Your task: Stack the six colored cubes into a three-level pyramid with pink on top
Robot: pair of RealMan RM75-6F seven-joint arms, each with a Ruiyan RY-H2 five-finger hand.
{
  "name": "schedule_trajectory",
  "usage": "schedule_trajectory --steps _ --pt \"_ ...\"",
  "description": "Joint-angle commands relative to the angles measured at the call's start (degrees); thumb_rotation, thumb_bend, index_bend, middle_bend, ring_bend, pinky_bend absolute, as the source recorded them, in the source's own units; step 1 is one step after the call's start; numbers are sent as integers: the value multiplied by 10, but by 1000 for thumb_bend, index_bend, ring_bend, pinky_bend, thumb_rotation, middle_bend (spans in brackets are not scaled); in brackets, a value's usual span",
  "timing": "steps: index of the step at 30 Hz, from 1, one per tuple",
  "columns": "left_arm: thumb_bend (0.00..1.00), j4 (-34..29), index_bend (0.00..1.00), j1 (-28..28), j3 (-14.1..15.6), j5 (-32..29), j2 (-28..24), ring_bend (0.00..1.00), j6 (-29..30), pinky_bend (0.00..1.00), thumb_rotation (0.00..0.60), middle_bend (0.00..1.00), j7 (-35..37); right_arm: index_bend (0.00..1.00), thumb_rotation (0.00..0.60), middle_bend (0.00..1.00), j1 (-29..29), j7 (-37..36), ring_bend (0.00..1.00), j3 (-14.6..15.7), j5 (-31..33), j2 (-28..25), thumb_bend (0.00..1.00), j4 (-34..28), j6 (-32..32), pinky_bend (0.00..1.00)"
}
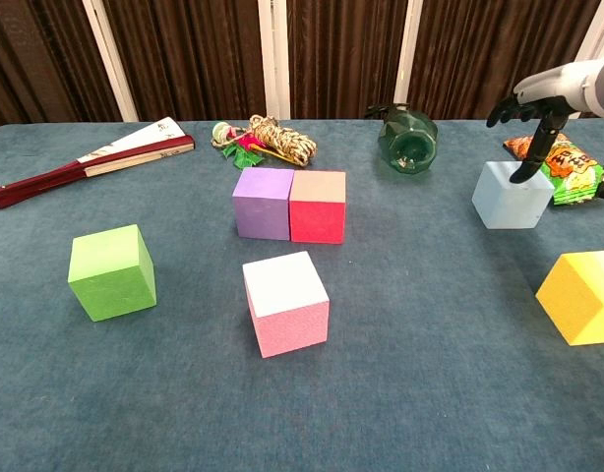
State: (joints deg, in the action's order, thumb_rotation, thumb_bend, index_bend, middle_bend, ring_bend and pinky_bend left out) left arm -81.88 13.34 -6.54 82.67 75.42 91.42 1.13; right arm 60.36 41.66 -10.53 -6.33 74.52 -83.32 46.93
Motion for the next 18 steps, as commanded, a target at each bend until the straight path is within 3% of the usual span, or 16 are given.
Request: schedule_trajectory --steps 1,18 --pt "203 0 99 -2 -3 -1 1 0 0 0 600 0 -3 135 600 92 -1 -4 64 10 -2 7 240 16 -14 20" --pt "203 -9 101 -7 -11 -9 0 0 -18 0 600 0 -14 210 600 180 -6 -54 64 23 -45 67 240 127 -66 20"
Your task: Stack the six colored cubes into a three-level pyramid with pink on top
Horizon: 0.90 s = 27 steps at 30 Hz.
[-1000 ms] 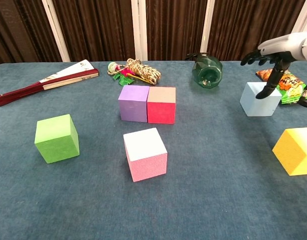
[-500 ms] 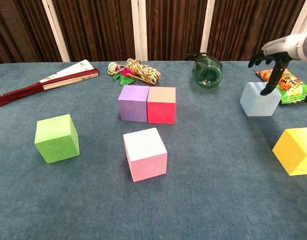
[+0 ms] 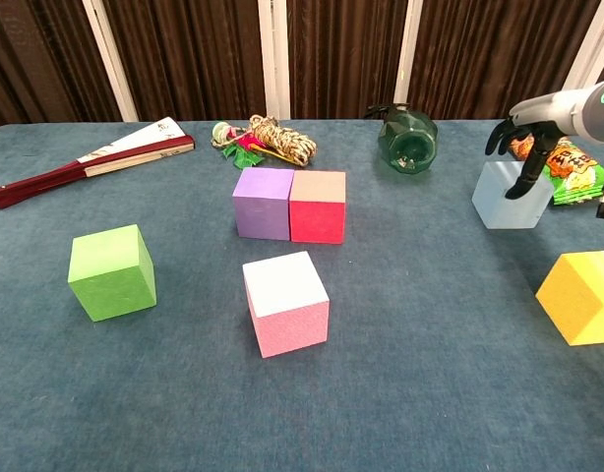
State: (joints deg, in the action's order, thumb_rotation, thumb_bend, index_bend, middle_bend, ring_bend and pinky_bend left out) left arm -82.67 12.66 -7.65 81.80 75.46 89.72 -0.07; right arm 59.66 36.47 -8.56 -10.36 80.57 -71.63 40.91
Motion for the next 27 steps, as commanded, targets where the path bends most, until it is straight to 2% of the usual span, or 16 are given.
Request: schedule_trajectory --steps 1,8,27 --pt "203 -2 101 -1 -1 0 0 0 -1 0 600 0 -3 213 600 180 1 -3 64 5 -6 10 240 15 -9 20" --pt "202 -5 102 -4 -5 -4 0 0 -2 0 600 0 -6 235 600 194 2 -10 65 12 -11 18 240 41 -20 20" --pt "203 -10 112 -8 -12 -8 2 0 -9 0 600 0 -14 290 600 278 -6 -35 119 22 -32 18 240 56 -31 20"
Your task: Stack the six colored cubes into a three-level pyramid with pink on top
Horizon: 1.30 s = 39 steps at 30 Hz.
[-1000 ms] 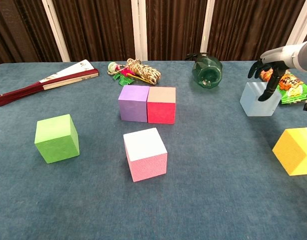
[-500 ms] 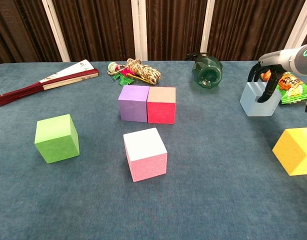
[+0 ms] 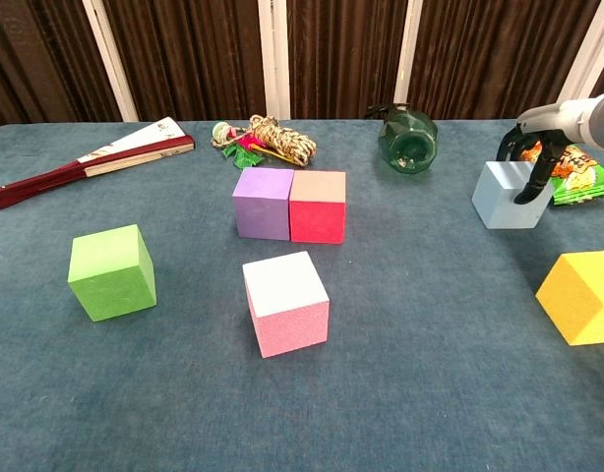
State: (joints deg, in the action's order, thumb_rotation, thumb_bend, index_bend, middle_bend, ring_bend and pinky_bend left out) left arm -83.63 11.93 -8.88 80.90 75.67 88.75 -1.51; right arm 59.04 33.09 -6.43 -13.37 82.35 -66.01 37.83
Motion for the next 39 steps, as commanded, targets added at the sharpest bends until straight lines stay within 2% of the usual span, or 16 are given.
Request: schedule_trajectory --steps 1,14,19,29,34,39 --pt "202 -1 113 0 0 1 0 0 0 0 600 0 0 298 600 282 -1 -3 122 0 -4 0 240 0 1 20" --pt "203 -4 134 -3 -3 0 -2 0 -3 0 600 0 4 354 600 299 -7 -16 138 0 -22 10 241 13 9 20" --pt "202 -4 137 -4 -4 -1 -3 0 -5 0 600 0 5 363 600 302 -8 -19 142 -4 -32 1 240 -3 20 20" --pt "203 4 139 -5 -10 -1 -1 0 0 0 600 0 2 410 600 354 12 40 190 -4 -2 -61 240 -137 105 20" --pt "202 5 140 -5 -9 8 1 0 6 0 600 0 1 435 600 373 30 99 210 4 39 -79 240 -214 172 20" --pt "203 8 140 -6 -8 13 1 0 10 0 600 0 1 436 600 373 46 144 211 -4 79 -75 240 -276 258 20"
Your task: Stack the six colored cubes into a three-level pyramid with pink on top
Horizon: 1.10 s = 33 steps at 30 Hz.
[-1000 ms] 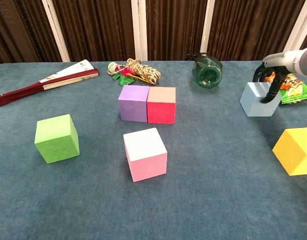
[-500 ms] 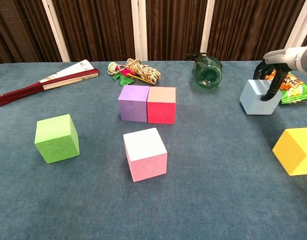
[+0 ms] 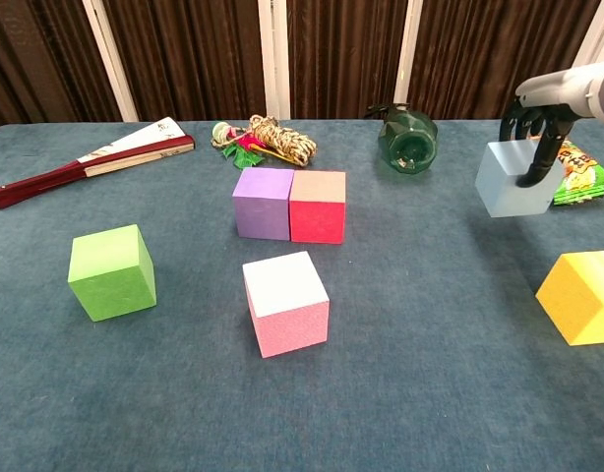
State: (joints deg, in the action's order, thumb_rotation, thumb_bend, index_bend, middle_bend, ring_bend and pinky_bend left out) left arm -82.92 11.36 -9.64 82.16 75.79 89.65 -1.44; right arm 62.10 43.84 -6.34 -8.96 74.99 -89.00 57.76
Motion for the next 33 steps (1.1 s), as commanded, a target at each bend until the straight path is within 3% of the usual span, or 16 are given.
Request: schedule_trajectory --steps 1,6,12,17,33 --pt "203 2 140 -1 -1 0 0 0 1 0 600 0 2 436 600 373 20 50 211 -8 50 1 240 -59 78 20" --pt "203 1 140 -2 0 2 -4 0 1 0 600 0 11 436 600 373 47 117 218 -32 128 22 242 -97 162 20" --pt "203 0 141 -3 2 11 -5 0 7 0 600 0 11 436 600 373 63 136 223 -82 180 65 247 -90 227 20" --pt "203 2 141 -5 1 12 -5 0 8 0 600 0 12 436 600 373 66 148 225 -124 216 87 248 -71 220 20" --pt "203 9 141 -4 -4 5 3 0 9 0 600 0 -6 441 600 373 57 182 227 -159 207 139 264 27 161 19"
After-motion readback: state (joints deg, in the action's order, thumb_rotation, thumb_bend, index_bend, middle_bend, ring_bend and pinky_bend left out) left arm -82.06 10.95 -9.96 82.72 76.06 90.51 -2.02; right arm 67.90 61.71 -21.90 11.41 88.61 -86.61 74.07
